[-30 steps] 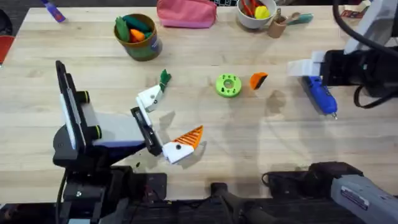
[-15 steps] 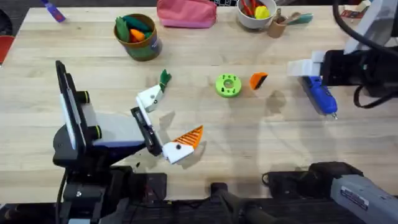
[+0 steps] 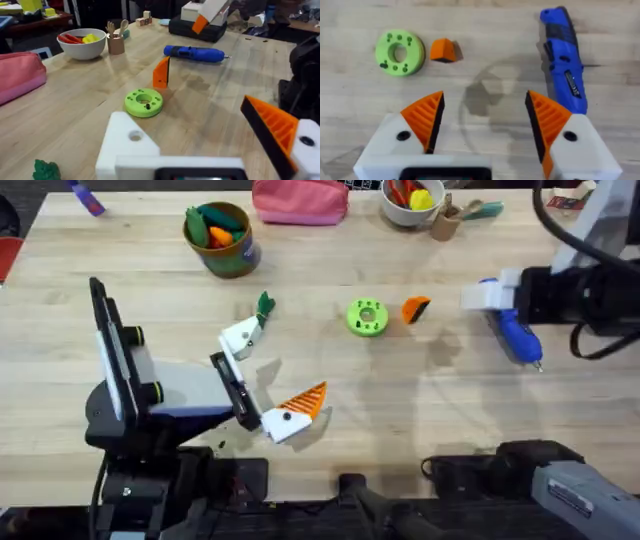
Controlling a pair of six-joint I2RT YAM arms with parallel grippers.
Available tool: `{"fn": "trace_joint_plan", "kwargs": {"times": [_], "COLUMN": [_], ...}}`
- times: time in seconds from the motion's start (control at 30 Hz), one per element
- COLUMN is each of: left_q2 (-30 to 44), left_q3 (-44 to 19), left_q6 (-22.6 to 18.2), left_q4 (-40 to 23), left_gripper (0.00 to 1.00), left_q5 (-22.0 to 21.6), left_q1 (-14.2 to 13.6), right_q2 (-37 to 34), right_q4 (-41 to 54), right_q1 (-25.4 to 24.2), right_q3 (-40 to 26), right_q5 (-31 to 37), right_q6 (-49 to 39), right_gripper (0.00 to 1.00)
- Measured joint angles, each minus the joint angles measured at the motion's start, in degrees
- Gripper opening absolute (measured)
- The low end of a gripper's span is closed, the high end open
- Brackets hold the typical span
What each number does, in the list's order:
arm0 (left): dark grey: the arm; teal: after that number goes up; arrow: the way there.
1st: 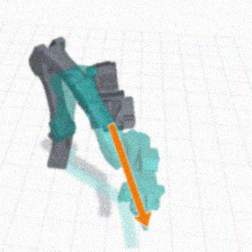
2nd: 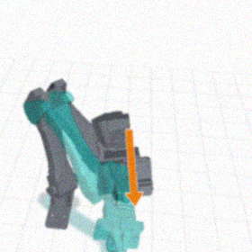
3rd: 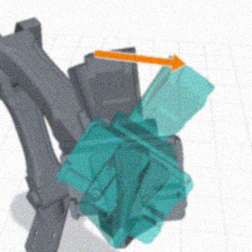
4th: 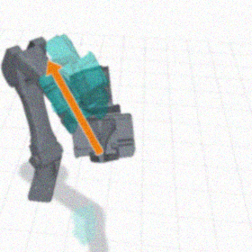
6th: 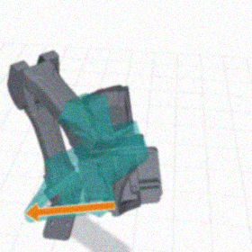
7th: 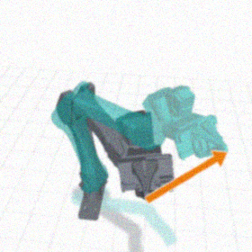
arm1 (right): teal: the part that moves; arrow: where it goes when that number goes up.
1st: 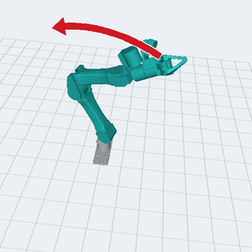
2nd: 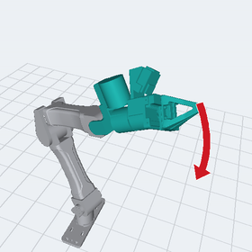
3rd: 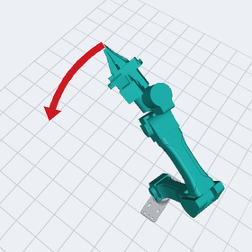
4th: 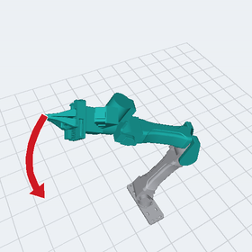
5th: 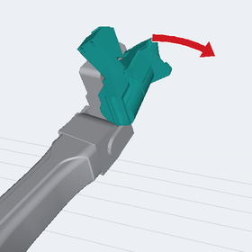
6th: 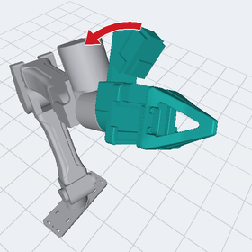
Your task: Pick up the gripper from the table and insert it into the empty holder that is missing its gripper. Then pick up a screw, insert it into the mounting hole, and use the screwdriver to tighten it. Finally, clean up the table by picking up the vegetable and placing it into the bucket.
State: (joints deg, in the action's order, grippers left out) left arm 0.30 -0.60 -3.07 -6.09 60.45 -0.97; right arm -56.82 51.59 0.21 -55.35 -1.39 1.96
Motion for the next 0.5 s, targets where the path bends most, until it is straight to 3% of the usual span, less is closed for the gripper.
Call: {"fn": "trace_joint_plan", "kwargs": {"times": [0.27,0.5], "left_q2": [0.0,0.0], "left_q3": [0.0,0.0], "left_q6": [0.0,0.0], "left_q4": [0.0,0.0], "left_gripper": [0.985,0.985], "left_q5": [0.0,0.0], "left_q1": [0.0,0.0], "right_q2": [-1.4,-14.2], "right_q4": [2.2,12.0], "right_q1": [3.7,9.3], "right_q3": [-1.1,-12.4], "right_q5": [-0.5,1.0], "right_q6": [-0.5,-2.8], "right_gripper": [0.926,0.926]}}
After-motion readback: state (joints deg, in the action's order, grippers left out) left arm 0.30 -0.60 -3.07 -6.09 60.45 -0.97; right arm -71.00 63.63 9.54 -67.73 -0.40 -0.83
